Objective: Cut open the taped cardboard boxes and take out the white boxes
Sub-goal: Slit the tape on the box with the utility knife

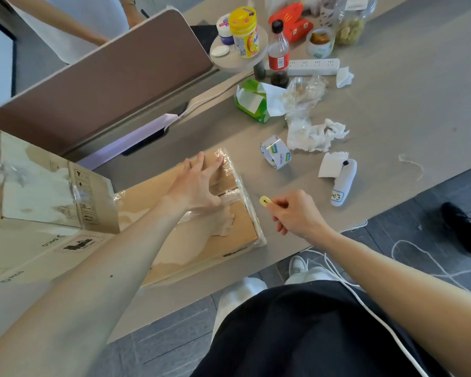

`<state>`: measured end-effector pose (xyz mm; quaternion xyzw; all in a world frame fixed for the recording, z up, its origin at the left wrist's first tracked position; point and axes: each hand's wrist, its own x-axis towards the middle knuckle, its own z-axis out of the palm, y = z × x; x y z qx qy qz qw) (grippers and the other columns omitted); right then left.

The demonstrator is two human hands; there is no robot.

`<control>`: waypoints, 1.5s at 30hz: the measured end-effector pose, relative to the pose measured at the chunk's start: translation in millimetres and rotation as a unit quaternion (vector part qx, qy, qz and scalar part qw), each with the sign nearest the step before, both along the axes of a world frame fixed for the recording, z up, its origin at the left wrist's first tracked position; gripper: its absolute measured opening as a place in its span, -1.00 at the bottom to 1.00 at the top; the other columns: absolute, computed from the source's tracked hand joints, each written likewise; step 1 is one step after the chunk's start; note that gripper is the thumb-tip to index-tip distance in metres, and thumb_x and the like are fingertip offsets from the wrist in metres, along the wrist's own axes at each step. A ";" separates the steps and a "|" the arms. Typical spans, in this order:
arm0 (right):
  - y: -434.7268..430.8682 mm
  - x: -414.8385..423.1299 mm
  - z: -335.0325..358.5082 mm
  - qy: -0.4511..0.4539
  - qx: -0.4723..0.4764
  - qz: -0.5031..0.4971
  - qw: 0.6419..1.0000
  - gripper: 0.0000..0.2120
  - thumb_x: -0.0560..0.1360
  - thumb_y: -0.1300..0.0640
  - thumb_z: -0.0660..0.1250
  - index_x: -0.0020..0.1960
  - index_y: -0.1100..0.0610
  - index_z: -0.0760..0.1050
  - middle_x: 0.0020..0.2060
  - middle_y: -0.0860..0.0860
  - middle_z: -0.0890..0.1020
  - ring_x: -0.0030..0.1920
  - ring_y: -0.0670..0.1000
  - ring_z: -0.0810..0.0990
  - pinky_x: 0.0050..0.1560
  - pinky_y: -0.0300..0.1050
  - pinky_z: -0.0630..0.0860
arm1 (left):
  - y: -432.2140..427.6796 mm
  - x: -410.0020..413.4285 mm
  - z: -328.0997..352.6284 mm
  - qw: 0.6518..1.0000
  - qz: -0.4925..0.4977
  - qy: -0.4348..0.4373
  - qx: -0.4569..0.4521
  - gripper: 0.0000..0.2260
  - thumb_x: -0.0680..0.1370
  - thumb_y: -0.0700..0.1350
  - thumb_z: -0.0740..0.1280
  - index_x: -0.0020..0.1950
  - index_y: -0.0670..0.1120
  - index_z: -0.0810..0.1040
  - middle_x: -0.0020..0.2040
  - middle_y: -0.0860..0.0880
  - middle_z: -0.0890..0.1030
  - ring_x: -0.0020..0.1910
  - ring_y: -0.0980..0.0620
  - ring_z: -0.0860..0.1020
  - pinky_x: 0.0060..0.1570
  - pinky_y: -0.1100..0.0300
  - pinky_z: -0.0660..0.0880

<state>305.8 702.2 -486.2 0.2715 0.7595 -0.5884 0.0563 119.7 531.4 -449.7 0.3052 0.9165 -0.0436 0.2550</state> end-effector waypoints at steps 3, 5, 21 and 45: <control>-3.3 -5.7 3.6 0.002 -0.027 -0.028 0.999 -0.67 0.58 0.15 0.34 -0.32 0.28 0.57 -0.48 0.09 0.61 -0.50 0.01 0.60 -0.42 -0.19 0.55 | -9.3 4.7 1.7 0.999 0.004 -0.014 0.050 0.03 0.23 0.55 0.21 0.62 0.17 0.03 0.64 -0.07 -0.02 0.60 -0.24 -0.05 0.52 -0.16 0.11; -10.5 -10.2 5.3 0.002 -0.038 -0.036 0.999 -0.67 0.57 0.15 0.34 -0.32 0.27 0.57 -0.46 0.09 0.60 -0.49 0.01 0.58 -0.43 -0.20 0.53 | -18.4 4.6 1.3 0.993 0.009 -0.007 0.115 -0.14 0.35 0.33 0.38 0.58 0.09 0.21 0.63 -0.07 0.10 0.60 -0.13 0.05 0.51 -0.04 0.14; -144.9 -98.1 41.7 0.015 -0.104 -0.016 0.994 -0.81 0.64 0.10 0.22 0.03 0.21 0.51 -0.41 0.02 0.48 -0.54 -0.06 0.41 -0.52 -0.16 0.33 | -125.2 27.5 0.9 0.800 0.238 -0.263 0.485 -0.83 0.60 -0.17 0.36 0.18 -0.06 0.64 -0.04 0.13 0.71 -0.02 0.24 0.63 0.06 0.39 0.47; -248.6 -147.2 -5.8 0.126 0.349 0.204 0.906 -0.71 0.55 0.08 0.29 0.26 0.07 0.53 0.24 0.01 0.55 0.25 0.10 0.49 0.26 0.05 0.42 | -270.8 6.4 -36.1 0.650 0.497 -0.171 0.548 -0.76 0.66 -0.04 0.28 -0.07 -0.20 0.55 -0.45 -0.03 0.47 -0.51 -0.03 0.54 -0.48 0.17 0.49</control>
